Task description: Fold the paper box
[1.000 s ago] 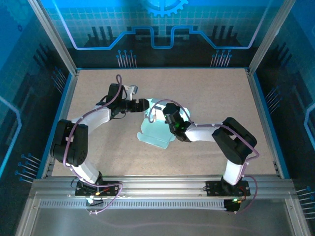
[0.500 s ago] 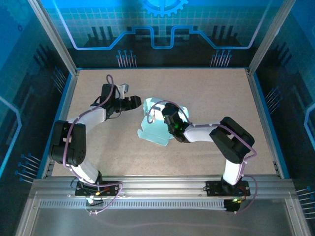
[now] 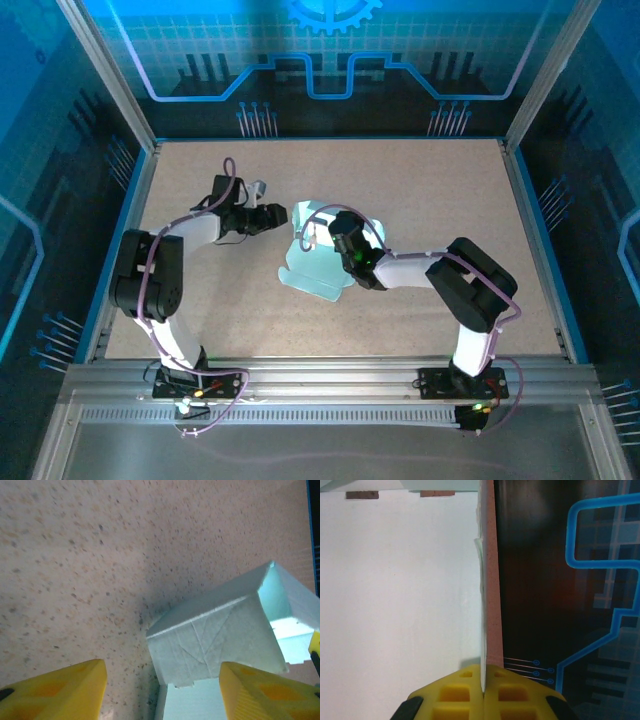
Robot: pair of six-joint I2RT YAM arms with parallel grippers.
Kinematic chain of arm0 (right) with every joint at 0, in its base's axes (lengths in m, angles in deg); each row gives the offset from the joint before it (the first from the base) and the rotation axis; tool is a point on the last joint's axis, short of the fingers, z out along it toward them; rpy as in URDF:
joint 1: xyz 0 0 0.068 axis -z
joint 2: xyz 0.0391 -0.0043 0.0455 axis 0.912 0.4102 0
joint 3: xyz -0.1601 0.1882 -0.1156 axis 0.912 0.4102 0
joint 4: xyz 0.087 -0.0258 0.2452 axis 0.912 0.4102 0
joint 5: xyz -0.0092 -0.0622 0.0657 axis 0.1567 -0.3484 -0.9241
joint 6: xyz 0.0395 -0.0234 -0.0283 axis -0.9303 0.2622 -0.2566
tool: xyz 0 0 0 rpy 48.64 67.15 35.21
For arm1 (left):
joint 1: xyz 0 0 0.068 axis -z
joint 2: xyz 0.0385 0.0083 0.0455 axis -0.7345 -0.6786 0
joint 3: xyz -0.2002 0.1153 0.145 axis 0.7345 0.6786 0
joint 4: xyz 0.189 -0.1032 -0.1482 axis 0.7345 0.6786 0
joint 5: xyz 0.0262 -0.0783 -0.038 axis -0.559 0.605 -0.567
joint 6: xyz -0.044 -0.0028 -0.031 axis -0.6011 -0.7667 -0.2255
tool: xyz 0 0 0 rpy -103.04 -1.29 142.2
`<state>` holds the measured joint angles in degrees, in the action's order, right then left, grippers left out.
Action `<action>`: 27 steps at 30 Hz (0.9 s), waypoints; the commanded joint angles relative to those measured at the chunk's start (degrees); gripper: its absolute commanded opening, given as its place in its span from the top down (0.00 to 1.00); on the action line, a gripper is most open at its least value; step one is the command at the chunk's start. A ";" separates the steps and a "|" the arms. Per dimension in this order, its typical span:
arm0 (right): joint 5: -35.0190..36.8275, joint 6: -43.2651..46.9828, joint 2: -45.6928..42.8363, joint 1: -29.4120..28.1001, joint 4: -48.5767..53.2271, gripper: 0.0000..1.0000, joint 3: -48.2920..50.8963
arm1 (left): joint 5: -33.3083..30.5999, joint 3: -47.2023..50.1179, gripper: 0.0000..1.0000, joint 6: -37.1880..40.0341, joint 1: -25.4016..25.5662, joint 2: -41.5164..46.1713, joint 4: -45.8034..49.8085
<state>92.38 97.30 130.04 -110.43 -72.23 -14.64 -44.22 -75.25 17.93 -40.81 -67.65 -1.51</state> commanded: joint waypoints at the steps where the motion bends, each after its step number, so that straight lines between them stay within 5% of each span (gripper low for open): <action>1: 0.00 -1.42 -0.69 0.43 0.70 1.00 -1.49 | 2.72 -2.22 0.37 3.02 1.63 -1.20 3.36; 17: -1.04 -3.38 -1.46 0.98 3.26 1.00 -2.67 | 3.29 -4.26 0.38 2.90 5.29 -4.54 3.08; 22: -1.01 -4.82 -1.49 1.42 4.77 1.00 -2.63 | 3.51 -0.83 0.47 0.96 4.23 -1.19 -2.97; 27: -1.66 -5.73 -1.32 1.82 5.44 1.00 -2.68 | 3.97 -0.49 0.41 0.38 3.76 -0.74 -3.70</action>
<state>91.66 93.35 130.02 -109.20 -67.99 -15.93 -42.08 -76.54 18.89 -36.46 -70.16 -3.11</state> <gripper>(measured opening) 0.064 0.572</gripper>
